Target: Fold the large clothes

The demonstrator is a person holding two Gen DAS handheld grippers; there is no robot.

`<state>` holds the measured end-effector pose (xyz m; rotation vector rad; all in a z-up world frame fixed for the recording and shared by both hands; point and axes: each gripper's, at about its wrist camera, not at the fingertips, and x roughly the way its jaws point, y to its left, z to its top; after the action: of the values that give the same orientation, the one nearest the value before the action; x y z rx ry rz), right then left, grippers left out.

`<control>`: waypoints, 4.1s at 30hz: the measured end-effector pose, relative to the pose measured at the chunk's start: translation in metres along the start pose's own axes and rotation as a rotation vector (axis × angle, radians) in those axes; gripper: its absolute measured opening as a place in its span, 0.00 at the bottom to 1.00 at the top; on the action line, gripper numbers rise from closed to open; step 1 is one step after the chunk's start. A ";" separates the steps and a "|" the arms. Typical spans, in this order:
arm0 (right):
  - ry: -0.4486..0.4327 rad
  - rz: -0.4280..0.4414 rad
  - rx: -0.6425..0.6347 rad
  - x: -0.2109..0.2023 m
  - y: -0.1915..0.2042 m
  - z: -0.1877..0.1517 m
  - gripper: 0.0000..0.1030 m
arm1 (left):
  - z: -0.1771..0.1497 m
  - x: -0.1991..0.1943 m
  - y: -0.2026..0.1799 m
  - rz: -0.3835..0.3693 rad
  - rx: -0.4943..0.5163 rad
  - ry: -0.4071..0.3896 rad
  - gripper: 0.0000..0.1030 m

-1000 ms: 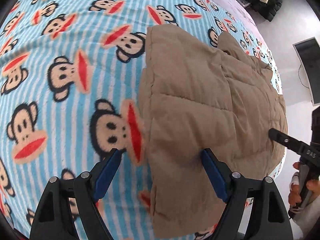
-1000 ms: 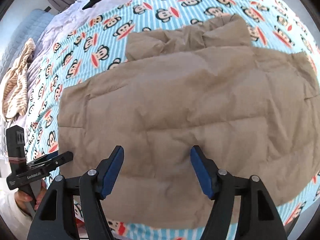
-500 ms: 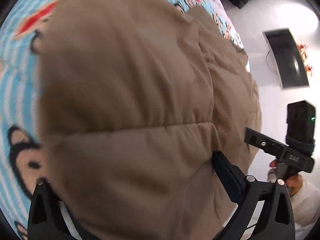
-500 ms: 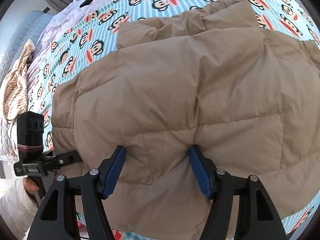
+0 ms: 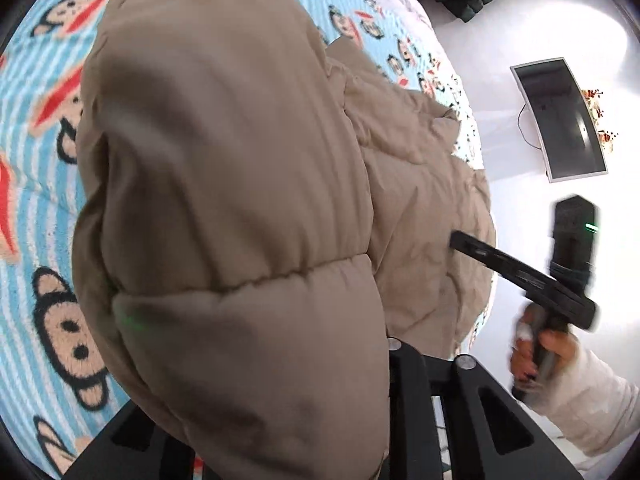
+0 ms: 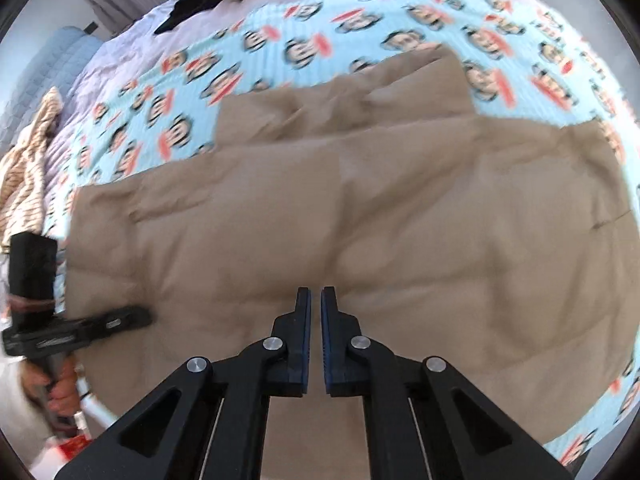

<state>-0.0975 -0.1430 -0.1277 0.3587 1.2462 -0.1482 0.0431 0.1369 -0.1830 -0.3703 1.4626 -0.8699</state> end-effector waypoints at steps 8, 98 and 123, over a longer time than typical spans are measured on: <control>0.067 0.069 -0.003 0.066 -0.028 0.007 0.01 | 0.018 -0.014 -0.090 0.008 0.068 -0.027 0.22; 0.000 0.408 0.236 -0.041 -0.302 0.052 0.08 | 0.119 0.182 -0.277 0.615 0.347 -0.140 0.83; 0.031 0.205 0.151 -0.088 -0.270 -0.019 0.16 | 0.116 0.179 -0.272 0.643 0.346 -0.149 0.84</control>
<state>-0.2241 -0.3962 -0.0998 0.6195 1.2239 -0.0611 0.0550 -0.1995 -0.1038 0.2825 1.1563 -0.5378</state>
